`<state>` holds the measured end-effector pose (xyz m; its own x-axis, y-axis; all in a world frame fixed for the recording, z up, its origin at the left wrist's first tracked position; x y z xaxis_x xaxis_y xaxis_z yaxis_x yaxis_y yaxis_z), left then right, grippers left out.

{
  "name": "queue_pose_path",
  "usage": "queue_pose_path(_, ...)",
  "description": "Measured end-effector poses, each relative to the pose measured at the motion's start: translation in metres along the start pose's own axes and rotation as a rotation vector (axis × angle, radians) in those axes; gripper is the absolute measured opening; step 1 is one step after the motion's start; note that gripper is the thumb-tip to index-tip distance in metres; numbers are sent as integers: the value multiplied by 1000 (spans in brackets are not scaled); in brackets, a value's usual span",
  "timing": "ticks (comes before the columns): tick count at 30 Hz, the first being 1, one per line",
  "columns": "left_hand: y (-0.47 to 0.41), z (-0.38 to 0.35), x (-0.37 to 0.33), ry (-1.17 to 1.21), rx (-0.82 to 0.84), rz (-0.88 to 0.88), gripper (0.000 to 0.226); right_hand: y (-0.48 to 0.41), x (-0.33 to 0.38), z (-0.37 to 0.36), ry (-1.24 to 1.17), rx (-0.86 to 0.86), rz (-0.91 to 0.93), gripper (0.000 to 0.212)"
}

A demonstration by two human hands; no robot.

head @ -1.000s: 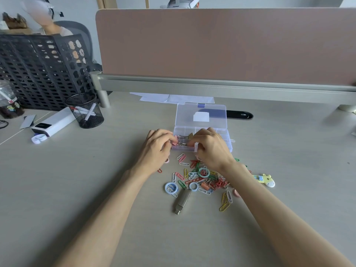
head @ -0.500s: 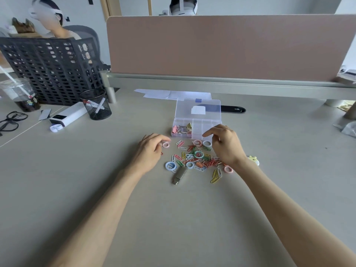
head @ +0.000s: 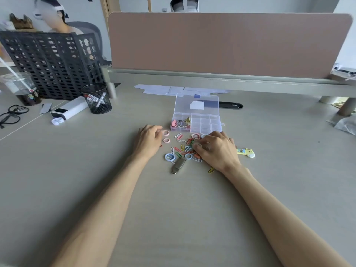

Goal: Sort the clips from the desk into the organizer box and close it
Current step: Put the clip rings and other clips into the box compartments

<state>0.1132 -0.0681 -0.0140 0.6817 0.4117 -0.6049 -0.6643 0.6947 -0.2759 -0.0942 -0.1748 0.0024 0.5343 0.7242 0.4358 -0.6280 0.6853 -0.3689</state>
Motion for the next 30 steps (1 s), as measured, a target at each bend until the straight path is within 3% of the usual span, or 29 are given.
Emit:
queue_pose_path(5, -7, -3, -6, -90, 26, 25, 16, -2, -6, -1, -81, 10, -18, 24)
queue_pose_path(12, -3, -3, 0, 271, 68, 127, 12, -4, -8, 2, -164, 5, -41, 9)
queue_pose_path(20, 20, 3, -28, 304, -8, 45, 10, 2, 0, 12, -219, -47, -8, 4)
queue_pose_path(30, 36, -18, -57, 533, 256, 12, 20, 5, -2, 13, -454, -1, -86, 4)
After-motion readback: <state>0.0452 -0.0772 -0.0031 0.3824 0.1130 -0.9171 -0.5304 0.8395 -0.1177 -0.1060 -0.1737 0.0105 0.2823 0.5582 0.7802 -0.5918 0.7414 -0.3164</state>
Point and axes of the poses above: each hand's wrist, its own y-axis away from the middle knuckle, its own z-axis out of the back of the hand, x = y × z, the point moved 4 cm from there along -y, towards the middle knuckle, and after that the axes turned 2 degrees about -y, right-handed, at the moved point
